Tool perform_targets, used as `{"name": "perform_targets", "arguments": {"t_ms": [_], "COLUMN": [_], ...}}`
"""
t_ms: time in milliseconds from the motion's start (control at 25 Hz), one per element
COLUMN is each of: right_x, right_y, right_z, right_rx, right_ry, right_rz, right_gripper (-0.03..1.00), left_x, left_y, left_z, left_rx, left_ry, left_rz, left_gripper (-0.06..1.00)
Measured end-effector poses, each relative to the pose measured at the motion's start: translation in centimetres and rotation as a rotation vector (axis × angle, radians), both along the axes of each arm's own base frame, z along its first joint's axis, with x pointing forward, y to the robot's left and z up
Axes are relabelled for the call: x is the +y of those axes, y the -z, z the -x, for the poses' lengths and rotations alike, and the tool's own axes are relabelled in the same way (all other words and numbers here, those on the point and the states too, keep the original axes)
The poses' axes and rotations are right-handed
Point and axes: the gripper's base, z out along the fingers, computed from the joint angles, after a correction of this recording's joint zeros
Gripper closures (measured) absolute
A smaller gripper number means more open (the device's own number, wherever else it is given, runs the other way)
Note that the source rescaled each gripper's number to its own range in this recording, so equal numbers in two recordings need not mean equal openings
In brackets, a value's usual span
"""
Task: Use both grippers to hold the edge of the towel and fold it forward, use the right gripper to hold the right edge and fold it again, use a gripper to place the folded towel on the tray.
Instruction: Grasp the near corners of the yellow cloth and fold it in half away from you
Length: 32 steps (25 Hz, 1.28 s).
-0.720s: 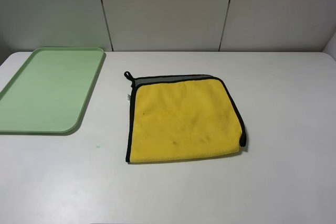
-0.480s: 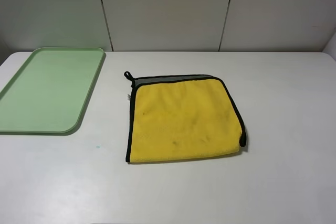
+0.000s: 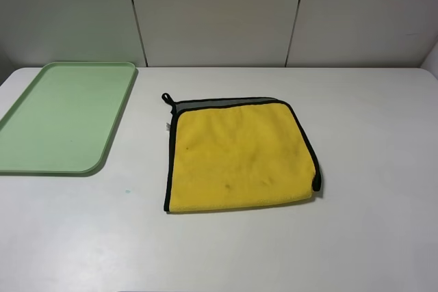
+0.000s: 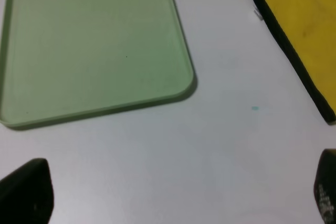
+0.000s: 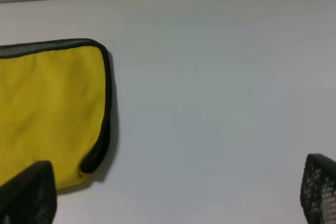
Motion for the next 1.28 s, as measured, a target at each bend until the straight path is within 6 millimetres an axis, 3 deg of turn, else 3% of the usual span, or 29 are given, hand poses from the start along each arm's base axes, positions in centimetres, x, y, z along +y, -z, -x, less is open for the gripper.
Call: {"name": "perform_targets", "arguments": {"t_ms": [1040, 1280], "right_x": [0.0, 0.4], "right_y": [0.0, -0.9], "right_z": [0.0, -0.1], "right_rx": [0.000, 0.013], "right_ry": [0.000, -0.022], "right_rz": [0.000, -0.042], "right_gripper": [-0.03, -0.03], "left_x": [0.1, 0.0], "left_y": [0.0, -1.0], "left_z": [0.0, -1.3], "left_rx": [-0.001, 0.076], "left_ry": [-0.006, -0.006], "left_rz": [-0.010, -0.015], "left_gripper": [-0.05, -0.05]}}
